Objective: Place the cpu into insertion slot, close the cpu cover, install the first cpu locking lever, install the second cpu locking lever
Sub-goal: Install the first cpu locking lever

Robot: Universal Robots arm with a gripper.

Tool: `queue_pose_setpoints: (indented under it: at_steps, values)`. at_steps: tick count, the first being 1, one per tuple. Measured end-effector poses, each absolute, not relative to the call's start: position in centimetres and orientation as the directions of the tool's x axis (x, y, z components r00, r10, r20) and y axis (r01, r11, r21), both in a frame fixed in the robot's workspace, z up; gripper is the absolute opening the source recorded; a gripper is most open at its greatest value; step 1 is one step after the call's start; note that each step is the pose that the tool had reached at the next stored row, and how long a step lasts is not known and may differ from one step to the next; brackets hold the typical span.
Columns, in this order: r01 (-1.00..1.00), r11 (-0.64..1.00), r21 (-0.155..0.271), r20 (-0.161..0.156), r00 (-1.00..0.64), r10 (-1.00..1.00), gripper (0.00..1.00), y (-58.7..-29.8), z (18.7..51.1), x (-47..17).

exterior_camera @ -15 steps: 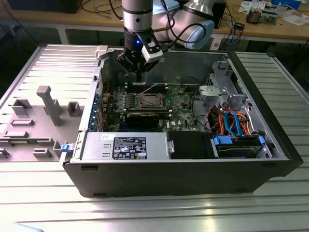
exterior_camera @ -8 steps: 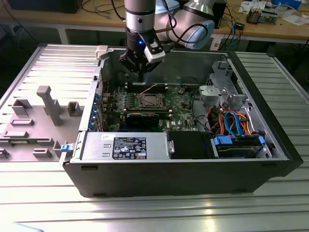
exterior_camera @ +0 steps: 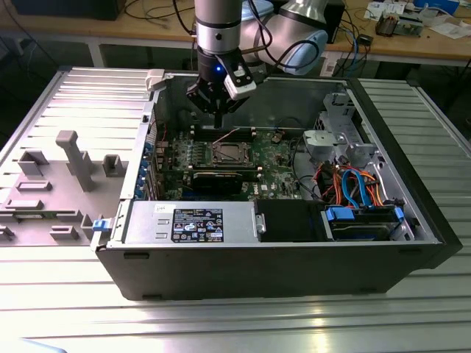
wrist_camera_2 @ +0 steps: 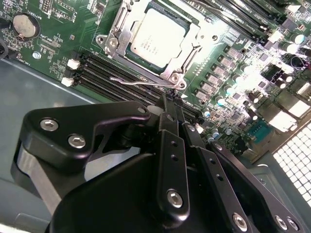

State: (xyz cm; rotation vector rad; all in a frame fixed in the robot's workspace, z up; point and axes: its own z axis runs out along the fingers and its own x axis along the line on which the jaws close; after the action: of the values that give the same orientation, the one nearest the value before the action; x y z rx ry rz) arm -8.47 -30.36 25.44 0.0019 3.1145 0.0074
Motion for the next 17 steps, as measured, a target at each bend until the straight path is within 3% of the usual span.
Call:
queue_pose_setpoints:
  at_steps: [17]
  values:
    - [0.001, 1.0, 0.006, -0.027, -1.0, 0.001, 0.11, -30.4, 24.6, -6.8]
